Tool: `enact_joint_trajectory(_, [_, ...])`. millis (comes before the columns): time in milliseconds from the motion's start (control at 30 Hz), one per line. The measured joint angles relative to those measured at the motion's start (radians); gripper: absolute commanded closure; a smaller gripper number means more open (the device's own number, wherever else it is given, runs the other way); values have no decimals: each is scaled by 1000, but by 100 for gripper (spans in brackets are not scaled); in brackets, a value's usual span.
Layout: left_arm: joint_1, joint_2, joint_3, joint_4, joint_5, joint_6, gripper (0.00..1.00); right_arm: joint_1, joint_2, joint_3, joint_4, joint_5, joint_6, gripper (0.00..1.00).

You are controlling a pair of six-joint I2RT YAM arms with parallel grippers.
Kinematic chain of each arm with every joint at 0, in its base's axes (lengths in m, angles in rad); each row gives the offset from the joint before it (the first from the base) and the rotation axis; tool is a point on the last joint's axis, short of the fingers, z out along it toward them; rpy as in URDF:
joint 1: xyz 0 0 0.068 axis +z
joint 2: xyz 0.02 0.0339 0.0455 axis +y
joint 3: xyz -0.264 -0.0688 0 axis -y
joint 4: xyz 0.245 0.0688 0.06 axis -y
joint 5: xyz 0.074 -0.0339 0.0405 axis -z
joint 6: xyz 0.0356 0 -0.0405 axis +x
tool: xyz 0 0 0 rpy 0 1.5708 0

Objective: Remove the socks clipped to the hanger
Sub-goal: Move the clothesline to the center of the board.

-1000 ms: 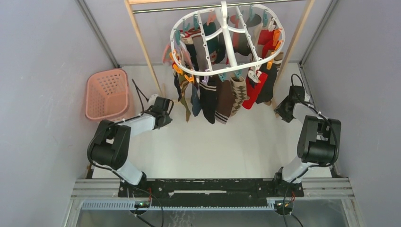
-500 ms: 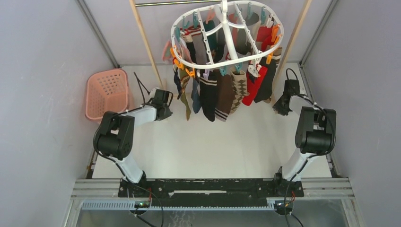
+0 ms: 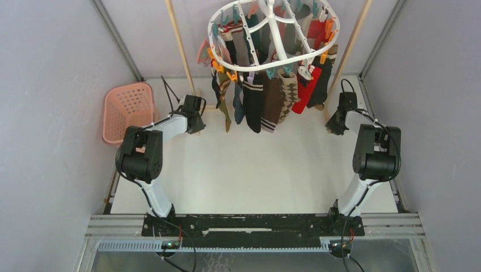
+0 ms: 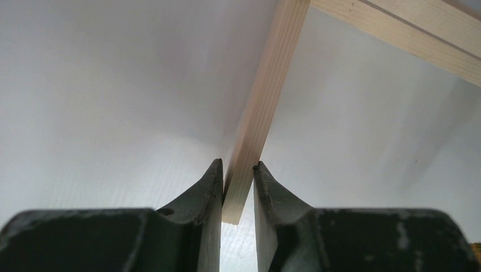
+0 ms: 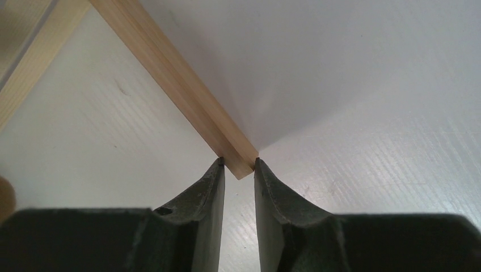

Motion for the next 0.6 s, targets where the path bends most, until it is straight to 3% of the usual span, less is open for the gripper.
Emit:
enact_joint_trajectory(400, [18,61,80,-27,3,28,79,9,7,13,-11,-16,-1,67])
enact_joint_trajectory(600, [21,84,85,-17,-10,18,45,13,18,24,-16,-25,-2,48])
